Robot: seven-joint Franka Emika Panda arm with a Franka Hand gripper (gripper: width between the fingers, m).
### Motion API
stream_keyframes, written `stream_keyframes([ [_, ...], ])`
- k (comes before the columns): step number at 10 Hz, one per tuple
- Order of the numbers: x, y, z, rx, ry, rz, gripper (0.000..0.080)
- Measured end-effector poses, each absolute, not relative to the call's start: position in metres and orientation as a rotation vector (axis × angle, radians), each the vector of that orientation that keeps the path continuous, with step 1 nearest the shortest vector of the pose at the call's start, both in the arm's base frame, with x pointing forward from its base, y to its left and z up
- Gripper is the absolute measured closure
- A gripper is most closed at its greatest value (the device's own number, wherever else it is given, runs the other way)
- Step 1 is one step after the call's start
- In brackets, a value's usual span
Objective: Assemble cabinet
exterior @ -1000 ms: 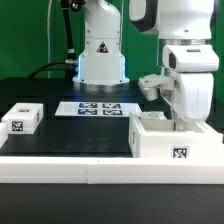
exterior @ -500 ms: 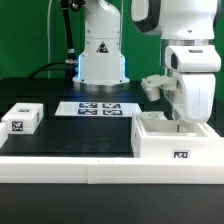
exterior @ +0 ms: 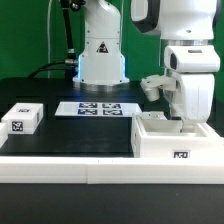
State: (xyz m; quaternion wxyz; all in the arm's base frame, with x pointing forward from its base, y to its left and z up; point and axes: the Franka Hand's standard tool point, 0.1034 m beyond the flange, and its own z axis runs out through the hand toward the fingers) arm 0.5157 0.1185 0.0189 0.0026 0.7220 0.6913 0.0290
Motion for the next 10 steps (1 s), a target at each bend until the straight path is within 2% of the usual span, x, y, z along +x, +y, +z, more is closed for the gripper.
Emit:
stream_keyframes([
  [1,0.516,0.118,0.019,2.265,2.168,0.091,0.0013],
  [2,0.516,0.118,0.02,2.264,2.167,0.092,0.0013],
  [3,0.514,0.117,0.029,2.261,2.16,0.098,0.0002],
  [7,0.48,0.128,0.059,2.284,2.122,0.108,0.0002],
  [9,0.463,0.137,0.061,2.361,2.051,0.101,0.0002],
  [10,0.465,0.134,0.06,2.362,2.049,0.101,0.0002],
])
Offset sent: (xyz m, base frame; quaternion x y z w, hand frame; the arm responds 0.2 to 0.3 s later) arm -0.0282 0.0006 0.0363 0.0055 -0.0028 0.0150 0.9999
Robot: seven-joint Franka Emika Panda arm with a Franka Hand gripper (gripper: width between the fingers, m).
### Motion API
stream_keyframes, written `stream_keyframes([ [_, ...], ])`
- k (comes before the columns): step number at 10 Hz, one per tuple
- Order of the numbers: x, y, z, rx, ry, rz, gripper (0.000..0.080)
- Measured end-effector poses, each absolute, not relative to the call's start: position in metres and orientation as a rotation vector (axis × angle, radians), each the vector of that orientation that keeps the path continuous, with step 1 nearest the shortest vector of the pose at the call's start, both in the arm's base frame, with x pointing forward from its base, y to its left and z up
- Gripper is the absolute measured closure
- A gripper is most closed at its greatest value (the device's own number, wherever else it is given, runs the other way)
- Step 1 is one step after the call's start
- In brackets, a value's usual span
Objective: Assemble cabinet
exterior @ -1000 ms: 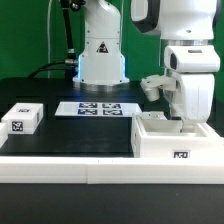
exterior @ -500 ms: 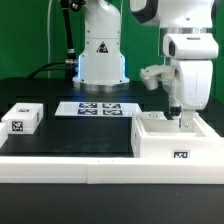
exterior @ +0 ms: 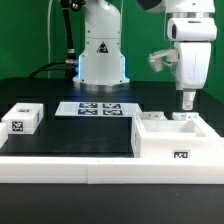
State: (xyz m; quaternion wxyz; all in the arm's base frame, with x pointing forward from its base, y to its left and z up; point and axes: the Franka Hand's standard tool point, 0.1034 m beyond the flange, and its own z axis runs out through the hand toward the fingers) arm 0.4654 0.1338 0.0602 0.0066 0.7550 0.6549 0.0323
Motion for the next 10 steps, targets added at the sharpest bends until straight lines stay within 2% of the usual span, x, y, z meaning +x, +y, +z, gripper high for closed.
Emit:
stream_keyframes([
  [3,0.464,0.134,0.059,2.369,2.043,0.098,0.0002],
  [7,0.438,0.171,0.051,2.334,2.128,0.086,0.0002],
  [10,0.422,0.181,0.023,2.347,2.16,0.118,0.0002],
])
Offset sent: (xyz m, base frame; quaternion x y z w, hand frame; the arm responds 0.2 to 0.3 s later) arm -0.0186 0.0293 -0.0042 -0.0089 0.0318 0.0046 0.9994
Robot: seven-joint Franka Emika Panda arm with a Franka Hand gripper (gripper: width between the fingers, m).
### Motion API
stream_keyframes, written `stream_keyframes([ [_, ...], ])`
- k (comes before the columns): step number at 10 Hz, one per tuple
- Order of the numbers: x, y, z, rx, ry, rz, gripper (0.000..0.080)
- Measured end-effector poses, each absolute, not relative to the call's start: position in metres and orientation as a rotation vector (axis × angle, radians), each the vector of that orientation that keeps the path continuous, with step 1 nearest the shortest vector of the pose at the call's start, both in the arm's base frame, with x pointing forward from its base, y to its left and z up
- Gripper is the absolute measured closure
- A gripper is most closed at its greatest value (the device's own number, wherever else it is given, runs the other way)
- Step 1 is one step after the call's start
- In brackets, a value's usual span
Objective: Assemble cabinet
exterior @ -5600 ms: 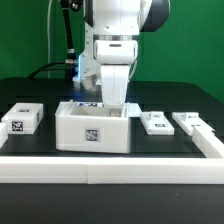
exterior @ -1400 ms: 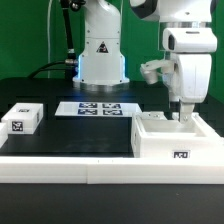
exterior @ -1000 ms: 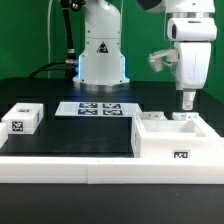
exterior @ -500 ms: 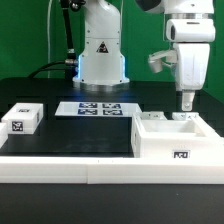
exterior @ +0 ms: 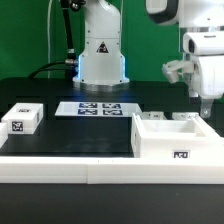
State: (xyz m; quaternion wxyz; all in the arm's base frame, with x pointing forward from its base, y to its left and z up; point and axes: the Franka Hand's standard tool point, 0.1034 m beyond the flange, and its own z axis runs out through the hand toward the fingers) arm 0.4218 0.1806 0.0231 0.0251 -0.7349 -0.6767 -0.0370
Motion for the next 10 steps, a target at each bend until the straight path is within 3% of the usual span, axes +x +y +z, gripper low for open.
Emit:
stream_keyframes([
  [4,0.4185,0.179,0.0153,-2.284,-2.065,-0.1,0.0002],
  [6,0.4176,0.178,0.0135,-2.285,-2.061,-0.095,0.0259],
  [7,0.4166,0.1777,0.012,-2.284,-2.059,-0.091,0.0259],
  [8,0.4154,0.1768,0.0102,-2.285,-2.054,-0.087,0.0472],
  [9,0.415,0.1759,0.0094,-2.286,-2.051,-0.084,0.0472],
  [10,0.415,0.1759,0.0094,-2.286,-2.051,-0.084,0.0685],
])
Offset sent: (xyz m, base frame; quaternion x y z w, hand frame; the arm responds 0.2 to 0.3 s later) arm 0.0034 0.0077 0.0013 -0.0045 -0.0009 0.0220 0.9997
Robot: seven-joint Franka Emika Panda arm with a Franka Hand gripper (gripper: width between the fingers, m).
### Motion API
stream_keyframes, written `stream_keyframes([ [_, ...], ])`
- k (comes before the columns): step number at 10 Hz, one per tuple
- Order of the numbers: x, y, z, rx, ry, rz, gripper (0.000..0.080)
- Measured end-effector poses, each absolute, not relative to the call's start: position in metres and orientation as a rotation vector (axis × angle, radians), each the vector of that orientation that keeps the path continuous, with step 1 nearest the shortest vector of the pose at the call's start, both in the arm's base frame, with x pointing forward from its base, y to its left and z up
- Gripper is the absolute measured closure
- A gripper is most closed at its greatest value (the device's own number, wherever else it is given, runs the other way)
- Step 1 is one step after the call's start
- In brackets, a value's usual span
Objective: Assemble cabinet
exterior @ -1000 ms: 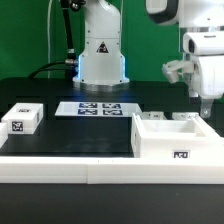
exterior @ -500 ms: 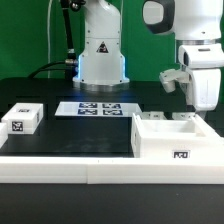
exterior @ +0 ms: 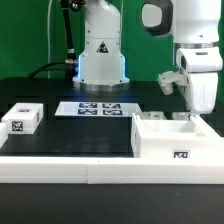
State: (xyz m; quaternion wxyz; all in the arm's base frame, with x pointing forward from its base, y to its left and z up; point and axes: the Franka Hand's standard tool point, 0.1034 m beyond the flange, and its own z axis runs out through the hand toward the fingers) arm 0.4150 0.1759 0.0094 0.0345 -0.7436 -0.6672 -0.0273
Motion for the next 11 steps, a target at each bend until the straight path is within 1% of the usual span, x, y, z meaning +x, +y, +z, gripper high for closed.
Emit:
stream_keyframes([
  [1,0.415,0.176,0.01,-2.286,-2.051,-0.085,0.0685],
  [2,0.415,0.176,0.01,-2.286,-2.051,-0.085,0.0731],
  [5,0.415,0.176,0.01,-2.286,-2.051,-0.085,0.0731],
  [6,0.415,0.174,0.012,-2.291,-2.05,-0.073,0.0731],
  [8,0.423,0.167,0.039,-2.316,-2.067,-0.072,0.0729],
  [10,0.431,0.15,0.052,-2.31,-2.102,-0.06,0.0729],
  [11,0.435,0.138,0.054,-2.302,-2.116,-0.064,0.0729],
])
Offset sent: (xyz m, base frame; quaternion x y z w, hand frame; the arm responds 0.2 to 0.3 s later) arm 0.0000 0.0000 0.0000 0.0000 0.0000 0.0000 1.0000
